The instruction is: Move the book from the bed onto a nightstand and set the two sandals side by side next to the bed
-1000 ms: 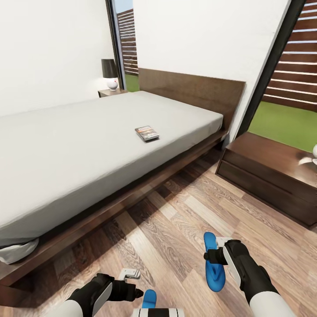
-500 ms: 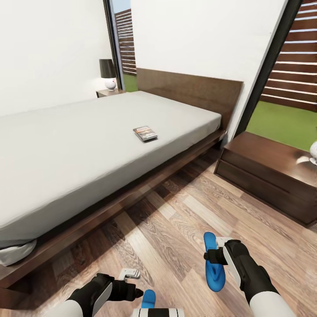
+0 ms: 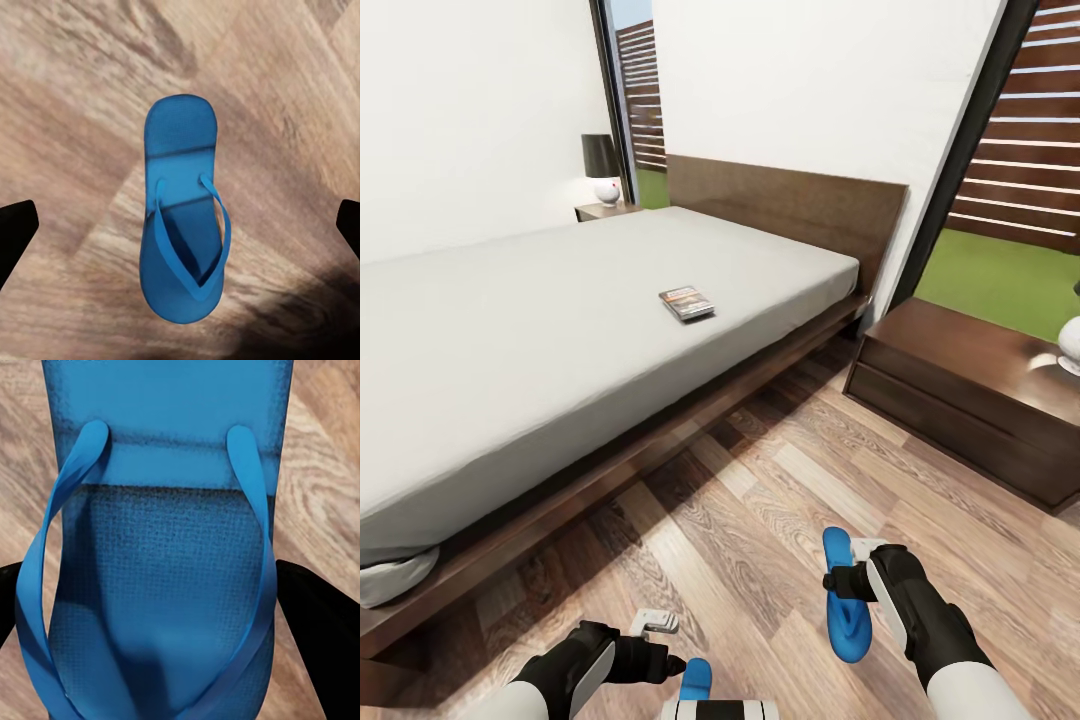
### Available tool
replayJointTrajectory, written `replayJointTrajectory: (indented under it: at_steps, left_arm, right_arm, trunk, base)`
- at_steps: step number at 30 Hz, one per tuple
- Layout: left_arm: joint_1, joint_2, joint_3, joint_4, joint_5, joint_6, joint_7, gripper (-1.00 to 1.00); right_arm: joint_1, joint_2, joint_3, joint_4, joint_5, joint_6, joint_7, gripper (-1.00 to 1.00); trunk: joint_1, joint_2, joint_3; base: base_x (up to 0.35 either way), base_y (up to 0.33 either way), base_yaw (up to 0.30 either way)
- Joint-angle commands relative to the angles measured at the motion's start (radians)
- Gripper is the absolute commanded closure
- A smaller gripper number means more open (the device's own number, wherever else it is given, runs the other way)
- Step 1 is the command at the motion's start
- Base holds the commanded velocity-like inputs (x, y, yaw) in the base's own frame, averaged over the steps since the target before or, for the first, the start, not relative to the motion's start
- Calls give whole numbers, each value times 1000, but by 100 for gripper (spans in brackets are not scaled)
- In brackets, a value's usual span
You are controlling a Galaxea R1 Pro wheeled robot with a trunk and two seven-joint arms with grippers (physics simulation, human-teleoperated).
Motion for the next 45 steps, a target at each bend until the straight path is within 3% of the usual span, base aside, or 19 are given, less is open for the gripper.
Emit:
replayJointTrajectory:
  at_steps: [1, 45]
  left_arm:
    - [0, 1, -6, -1, 11, 6, 2, -100]
    - [0, 1, -6, -1, 10, 6, 2, -100]
  right_arm:
    - [0, 0, -2, -1, 2, 4, 5, 100]
    - [0, 0, -2, -1, 2, 4, 5, 100]
  trunk:
    - [0, 0, -1]
    - [0, 0, -1]
  base:
    - [0, 0, -7]
    - [0, 0, -35]
